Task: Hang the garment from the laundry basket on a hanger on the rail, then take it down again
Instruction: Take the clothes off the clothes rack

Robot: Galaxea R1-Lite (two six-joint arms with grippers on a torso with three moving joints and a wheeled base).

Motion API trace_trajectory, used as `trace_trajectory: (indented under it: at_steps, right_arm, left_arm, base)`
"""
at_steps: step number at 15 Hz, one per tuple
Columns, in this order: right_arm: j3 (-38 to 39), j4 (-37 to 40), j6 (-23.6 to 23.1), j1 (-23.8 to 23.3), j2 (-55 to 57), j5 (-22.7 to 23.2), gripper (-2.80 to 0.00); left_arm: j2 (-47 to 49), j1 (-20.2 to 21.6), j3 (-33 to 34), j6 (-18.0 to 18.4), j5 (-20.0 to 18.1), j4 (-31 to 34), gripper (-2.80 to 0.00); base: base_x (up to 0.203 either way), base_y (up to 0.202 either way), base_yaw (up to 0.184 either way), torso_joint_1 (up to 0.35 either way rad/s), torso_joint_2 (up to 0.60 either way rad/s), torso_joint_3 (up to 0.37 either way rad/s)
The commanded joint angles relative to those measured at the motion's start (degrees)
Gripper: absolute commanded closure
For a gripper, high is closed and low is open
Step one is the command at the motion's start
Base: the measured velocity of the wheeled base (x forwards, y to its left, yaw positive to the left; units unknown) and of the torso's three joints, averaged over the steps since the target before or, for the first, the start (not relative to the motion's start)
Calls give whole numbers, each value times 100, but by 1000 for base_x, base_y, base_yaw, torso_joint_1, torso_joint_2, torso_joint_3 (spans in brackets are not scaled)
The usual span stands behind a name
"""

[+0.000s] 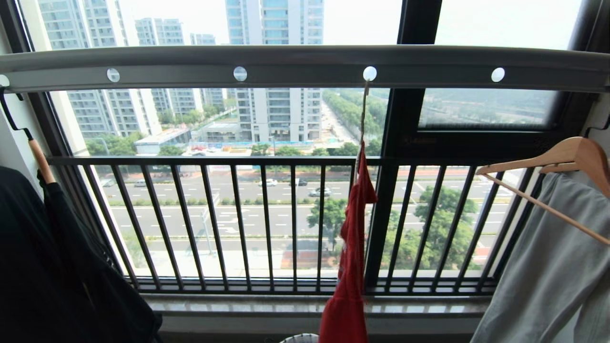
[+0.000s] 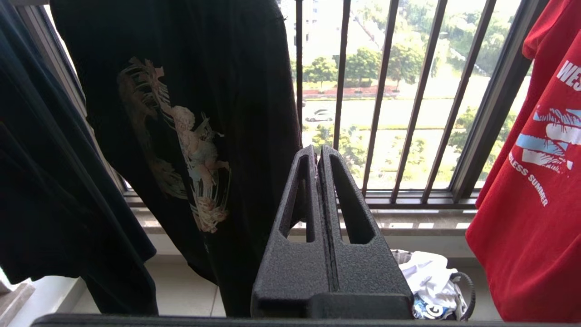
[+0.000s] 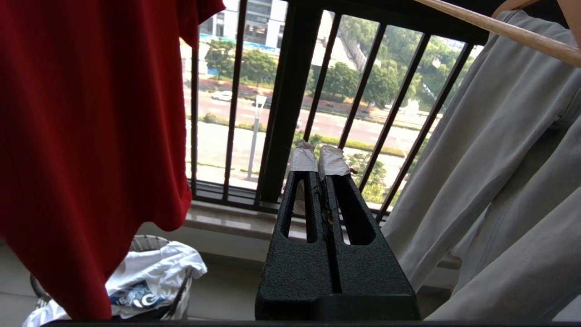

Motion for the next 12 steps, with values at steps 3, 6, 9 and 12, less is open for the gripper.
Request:
trace_trajectory:
  at_steps: [3,6,9,12]
  right_arm:
    - [-789,86,224,15,453,5,0]
    - [-1691,126,384,17,1292,3,0]
    - [-2485,146,406,18,2115,8,0]
    - [-3416,385,470,10,2931,-14,0]
  left_arm:
    - [9,1,0,0,2,0,0]
    - [9,1,0,0,2,0,0]
    - [9,1,0,0,2,0,0]
    - [9,1,0,0,2,0,0]
  base:
    - [0,0,0,0,0,0]
    - [0,0,0,0,0,0]
    - [0,0,0,0,0,0]
    - [0,0,0,0,0,0]
